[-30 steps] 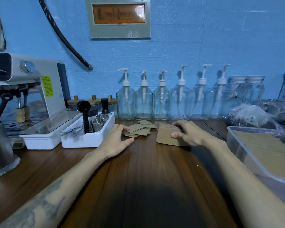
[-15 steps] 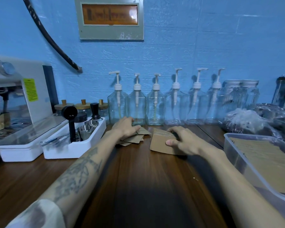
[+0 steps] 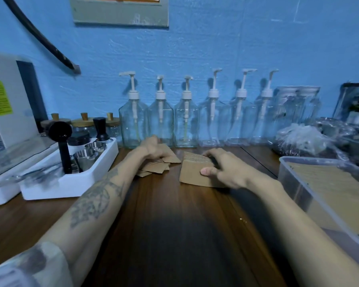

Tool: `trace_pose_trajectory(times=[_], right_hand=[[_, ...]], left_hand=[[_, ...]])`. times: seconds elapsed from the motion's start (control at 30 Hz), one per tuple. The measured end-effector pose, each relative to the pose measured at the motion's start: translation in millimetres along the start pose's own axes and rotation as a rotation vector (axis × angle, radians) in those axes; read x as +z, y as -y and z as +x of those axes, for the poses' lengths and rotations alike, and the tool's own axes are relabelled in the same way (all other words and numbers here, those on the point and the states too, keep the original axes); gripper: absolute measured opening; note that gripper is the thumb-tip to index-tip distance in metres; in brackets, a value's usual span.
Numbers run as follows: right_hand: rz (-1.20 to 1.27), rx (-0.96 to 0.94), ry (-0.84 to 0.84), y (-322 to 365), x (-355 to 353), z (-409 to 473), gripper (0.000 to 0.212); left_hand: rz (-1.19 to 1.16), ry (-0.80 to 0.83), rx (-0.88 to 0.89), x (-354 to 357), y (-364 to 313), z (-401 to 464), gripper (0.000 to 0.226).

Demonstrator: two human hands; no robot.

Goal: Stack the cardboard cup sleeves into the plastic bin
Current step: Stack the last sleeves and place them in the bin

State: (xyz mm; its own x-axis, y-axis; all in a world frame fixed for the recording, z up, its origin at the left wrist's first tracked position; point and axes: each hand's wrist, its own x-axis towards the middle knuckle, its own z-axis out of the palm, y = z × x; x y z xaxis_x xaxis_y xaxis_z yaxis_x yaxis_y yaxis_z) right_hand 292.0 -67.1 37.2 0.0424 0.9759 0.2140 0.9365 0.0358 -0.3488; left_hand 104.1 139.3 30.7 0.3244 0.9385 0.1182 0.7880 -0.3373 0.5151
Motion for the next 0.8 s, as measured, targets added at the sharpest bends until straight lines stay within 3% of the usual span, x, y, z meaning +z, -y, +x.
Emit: trace_pose_trajectory(times=[0.1, 0.27, 0.5, 0.7, 0.8], right_hand=[[-0.005, -0.002, 0.004, 0, 0, 0, 0.054], [-0.003, 0.007, 0.0, 1, 0, 0, 0.056], [0.005, 0.017, 0.029, 4, -4, -4, 0.059], [-0.001, 0.017, 0.023, 10, -4, -6, 0.059], [0.0, 0.005, 0.025, 11, -4, -7, 0.058]], left_hand=[[-0.226, -0.138, 0.014, -7, -4, -3, 0.052], [-0.574, -0.141, -0.078, -31, -9, -35, 0.049], [-0.637, -0.149, -0.046, -70, 9, -123, 0.018], [-0.601, -0.136, -0.027, -61, 31, -167, 0.04], [-0.656, -0.161, 0.01, -51, 41, -173, 0.03]])
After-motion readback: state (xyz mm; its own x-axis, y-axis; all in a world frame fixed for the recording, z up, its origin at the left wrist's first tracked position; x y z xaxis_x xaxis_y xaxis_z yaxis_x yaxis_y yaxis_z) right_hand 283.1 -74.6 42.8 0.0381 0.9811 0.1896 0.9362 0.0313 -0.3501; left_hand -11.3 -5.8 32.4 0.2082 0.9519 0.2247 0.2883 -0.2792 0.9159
